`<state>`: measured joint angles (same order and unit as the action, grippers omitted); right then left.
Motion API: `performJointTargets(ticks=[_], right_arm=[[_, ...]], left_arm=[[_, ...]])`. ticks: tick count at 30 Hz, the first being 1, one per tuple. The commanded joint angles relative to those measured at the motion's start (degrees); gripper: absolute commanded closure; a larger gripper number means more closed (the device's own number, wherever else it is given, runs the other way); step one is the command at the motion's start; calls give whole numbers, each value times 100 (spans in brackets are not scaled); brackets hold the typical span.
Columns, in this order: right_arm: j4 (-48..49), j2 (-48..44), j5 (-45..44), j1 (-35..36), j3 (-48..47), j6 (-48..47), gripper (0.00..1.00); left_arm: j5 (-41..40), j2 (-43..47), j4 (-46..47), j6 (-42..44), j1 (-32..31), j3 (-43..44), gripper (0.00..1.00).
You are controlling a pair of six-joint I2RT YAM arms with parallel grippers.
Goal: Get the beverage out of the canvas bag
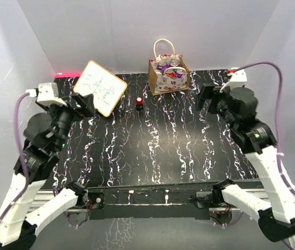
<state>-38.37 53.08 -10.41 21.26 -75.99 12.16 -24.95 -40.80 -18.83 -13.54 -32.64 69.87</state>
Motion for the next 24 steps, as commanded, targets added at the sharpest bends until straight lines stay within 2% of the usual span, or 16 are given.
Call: performJointTargets(ticks=[1, 6, 12, 18, 24], right_arm=[[1006, 298, -198, -286, 714, 138, 2], [1934, 784, -166, -632, 1703, 347, 2], [2892, 1471, 170, -986, 2486, 696, 2], [3913, 2262, 739, -1209, 2617, 1295, 2], [4922, 3125, 1445, -1308, 2226, 1963, 2]], left_arm=[[161, -424, 569, -115, 658, -343, 3], [660, -955, 1111, -155, 1436, -802, 3], [1249, -1522, 1716, -152, 2056, -1278, 3], [1800, -1914, 2164, -191, 2368, -1540, 3], [2275, -2132, 2528, -227, 2466, -1642, 3]])
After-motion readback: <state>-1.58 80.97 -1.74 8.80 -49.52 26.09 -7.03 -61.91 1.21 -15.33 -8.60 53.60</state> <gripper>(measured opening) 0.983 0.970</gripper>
